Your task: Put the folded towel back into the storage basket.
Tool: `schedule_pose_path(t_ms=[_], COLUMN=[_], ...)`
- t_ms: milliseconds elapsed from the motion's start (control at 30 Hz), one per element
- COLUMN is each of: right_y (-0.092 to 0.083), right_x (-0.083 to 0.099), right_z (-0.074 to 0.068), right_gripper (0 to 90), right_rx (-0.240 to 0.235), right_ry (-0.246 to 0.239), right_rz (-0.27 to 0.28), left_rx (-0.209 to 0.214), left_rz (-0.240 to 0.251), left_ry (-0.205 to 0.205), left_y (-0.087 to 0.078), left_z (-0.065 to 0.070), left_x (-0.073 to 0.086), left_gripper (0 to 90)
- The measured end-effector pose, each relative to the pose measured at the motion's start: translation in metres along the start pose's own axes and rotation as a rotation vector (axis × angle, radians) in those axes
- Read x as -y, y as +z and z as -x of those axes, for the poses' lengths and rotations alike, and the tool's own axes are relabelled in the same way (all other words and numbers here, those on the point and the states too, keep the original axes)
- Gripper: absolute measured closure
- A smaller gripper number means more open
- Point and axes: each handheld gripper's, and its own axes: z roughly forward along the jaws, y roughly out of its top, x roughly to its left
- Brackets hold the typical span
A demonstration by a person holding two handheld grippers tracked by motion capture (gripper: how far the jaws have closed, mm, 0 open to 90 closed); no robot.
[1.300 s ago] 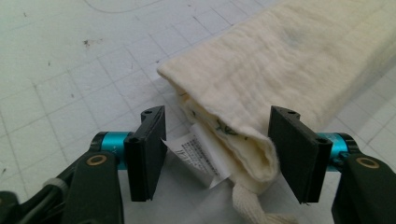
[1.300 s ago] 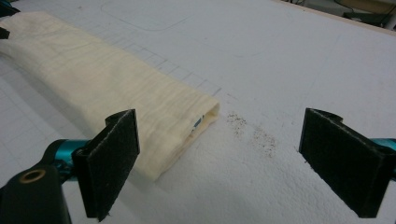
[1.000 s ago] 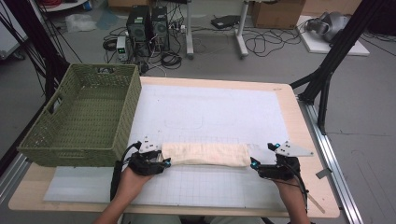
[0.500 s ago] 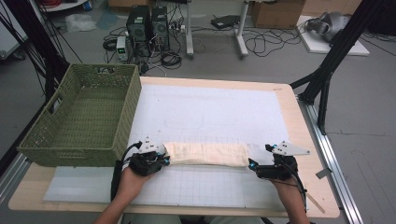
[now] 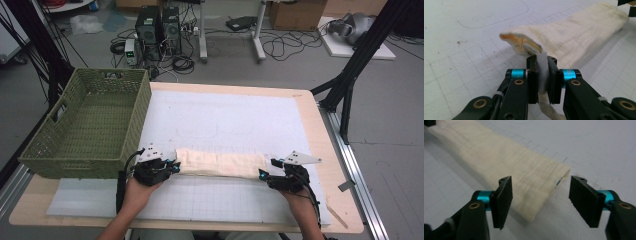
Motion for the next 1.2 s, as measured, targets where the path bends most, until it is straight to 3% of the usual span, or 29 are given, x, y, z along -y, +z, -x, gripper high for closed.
schedule_pose_path(t_ms=[133,267,367,500,700,900,967,1067,1200], right_y=[0.008,0.011,0.016,0.018,0.019,0.020,0.020,0.020,0.020], right_x=[0.003,0.004,0.005,0.004,0.005,0.004,0.004,0.005,0.004], right_z=[-0.002,-0.002,-0.004,-0.008,-0.008,-0.008,-0.009,-0.011,-0.013], right_gripper=[45.2,48.7,52.7,56.2,55.7,57.0,62.4,78.8,80.8], right_rx=[-0.002,0.008,0.019,0.022,0.013,0.025,0.023,-0.025,-0.016], right_ry=[0.011,0.016,0.029,-0.004,0.007,0.063,0.061,0.058,0.042], right_rz=[-0.037,-0.042,-0.095,-0.104,-0.099,-0.111,-0.110,-0.097,-0.101], left_rx=[-0.007,-0.012,-0.014,-0.016,-0.018,-0.020,-0.021,-0.023,-0.021], left_rz=[0.002,0.000,0.000,0.003,-0.002,-0.009,-0.010,-0.015,-0.007], left_ry=[-0.009,-0.007,-0.004,-0.007,-0.002,0.002,0.004,0.008,0.006], left_y=[0.000,0.000,0.000,0.000,0.000,0.002,0.003,0.003,0.002], left_z=[-0.001,-0.002,-0.002,-0.002,-0.002,-0.002,-0.002,-0.002,-0.002], left_x=[0.001,0.001,0.001,0.001,0.001,0.002,0.002,0.002,0.001], left_gripper=[80.9,80.9,80.8,80.8,80.7,80.6,80.7,80.6,80.7])
